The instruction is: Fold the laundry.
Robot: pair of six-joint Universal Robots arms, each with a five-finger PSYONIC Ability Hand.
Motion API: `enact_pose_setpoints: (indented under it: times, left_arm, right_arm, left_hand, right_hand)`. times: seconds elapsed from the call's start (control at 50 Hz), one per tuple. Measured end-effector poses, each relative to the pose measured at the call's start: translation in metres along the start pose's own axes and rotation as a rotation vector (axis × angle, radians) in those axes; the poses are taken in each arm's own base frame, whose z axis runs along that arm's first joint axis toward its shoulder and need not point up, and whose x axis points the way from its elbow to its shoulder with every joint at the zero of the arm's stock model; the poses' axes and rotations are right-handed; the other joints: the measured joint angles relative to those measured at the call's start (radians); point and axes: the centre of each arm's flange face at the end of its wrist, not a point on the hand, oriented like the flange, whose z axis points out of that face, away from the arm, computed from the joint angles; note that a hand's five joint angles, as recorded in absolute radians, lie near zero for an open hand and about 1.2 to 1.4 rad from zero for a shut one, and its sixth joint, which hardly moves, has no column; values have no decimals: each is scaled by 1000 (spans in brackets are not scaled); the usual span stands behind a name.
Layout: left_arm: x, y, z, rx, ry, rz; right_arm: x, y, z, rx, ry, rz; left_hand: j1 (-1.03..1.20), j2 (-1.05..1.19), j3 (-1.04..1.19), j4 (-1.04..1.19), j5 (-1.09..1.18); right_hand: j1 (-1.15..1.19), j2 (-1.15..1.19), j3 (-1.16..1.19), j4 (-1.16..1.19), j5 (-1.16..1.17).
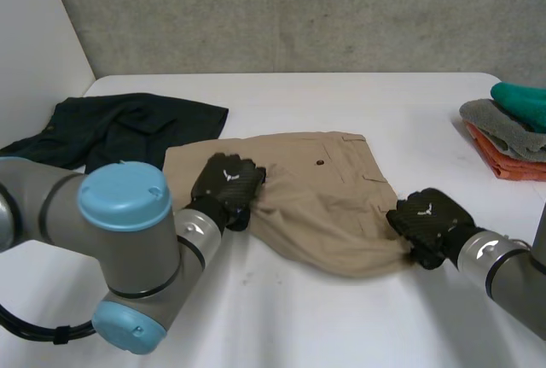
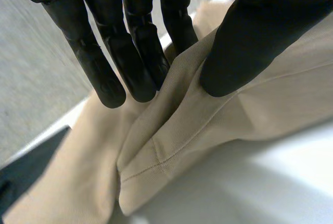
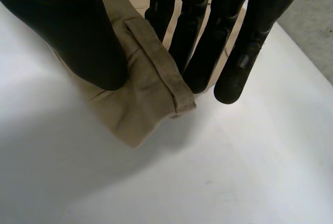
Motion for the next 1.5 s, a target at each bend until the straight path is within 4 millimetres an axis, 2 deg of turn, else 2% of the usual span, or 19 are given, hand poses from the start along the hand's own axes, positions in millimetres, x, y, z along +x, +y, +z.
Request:
enact_pose_setpoints:
  times: [0.1,0.14,0.24,0.34,0.44,0.54,0.62,0.7,0.88,0.92,0.94,1.08,1.1,1.14,1.18,1.2,1.22,1.34,1.5]
  left_arm:
    - [-10,-33,-11,93,-34,2]
    - [-23,-65,-21,184,-76,4]
    - [-65,-155,-59,460,-213,22]
    - [-99,-235,-115,725,-337,45]
    - [-113,-278,-154,881,-400,53]
    - [-122,-295,-165,940,-428,61]
    - [-124,-292,-156,924,-423,67]
    - [-120,-272,-123,837,-381,72]
    - [-114,-183,-14,547,-295,74]
    - [-115,-173,-4,522,-292,75]
    - [-121,-149,24,471,-291,75]
    - [-137,-108,81,434,-313,78]
    - [-138,-106,85,436,-316,79]
    - [-144,-96,106,458,-335,82]
    - [-147,-95,114,474,-347,83]
    - [-149,-95,117,484,-353,83]
    - [-151,-96,122,502,-364,84]
    - [-154,-104,122,525,-388,78]
    - [-144,-112,75,445,-391,56]
  right_arm:
    - [16,-22,-3,61,73,-22]
    - [29,-43,-8,119,129,-30]
    - [76,-124,-41,372,323,-19]
    - [118,-205,-104,672,480,27]
    - [134,-242,-144,831,532,54]
    - [138,-253,-156,873,537,63]
    - [138,-252,-152,859,526,69]
    - [137,-241,-128,797,488,91]
    - [118,-199,-41,594,351,166]
    - [115,-195,-32,575,342,172]
    - [108,-183,-6,526,328,181]
    - [98,-163,54,501,380,147]
    - [98,-161,59,505,388,141]
    - [97,-153,88,555,449,106]
    - [97,-151,100,584,478,92]
    - [97,-150,104,594,487,88]
    - [97,-148,113,622,515,78]
    - [99,-149,116,639,545,81]
    - [93,-148,70,485,457,109]
  left_hand:
    - [0,0,9,4,0]
    - [0,0,10,4,0]
    - [0,2,15,5,0]
    - [0,2,15,7,0]
    - [0,3,15,7,0]
    - [0,3,15,7,0]
    - [0,3,15,7,0]
    - [0,3,16,8,0]
    - [0,5,17,8,0]
    - [0,5,17,8,0]
    - [0,5,17,8,0]
    - [0,-4,10,-3,0]
    - [0,-4,10,-3,0]
    - [-376,-366,-343,-368,-323]
    - [-639,-616,-567,-598,-553]
    - [-639,-616,-567,-598,-553]
    - [-930,-924,-898,-930,-888]
    - [-935,-974,-949,-977,-925]
    - [-935,-974,-949,-977,-925]
  right_hand:
    - [16,0,0,0,23]
    - [16,4,2,2,31]
    - [16,6,4,2,31]
    - [16,6,5,2,32]
    - [16,6,5,2,41]
    - [16,6,5,2,42]
    - [16,6,5,2,41]
    - [24,6,5,2,41]
    - [35,6,5,2,42]
    - [35,6,5,2,42]
    - [35,6,5,3,42]
    - [15,-19,-12,-18,29]
    - [-10,-47,-36,-42,6]
    - [-522,-591,-584,-568,-508]
    - [-557,-631,-603,-607,-548]
    - [-725,-887,-885,-881,-815]
    - [-751,-948,-958,-947,-880]
    - [-751,-953,-968,-949,-890]
    - [-751,-953,-968,-949,-890]
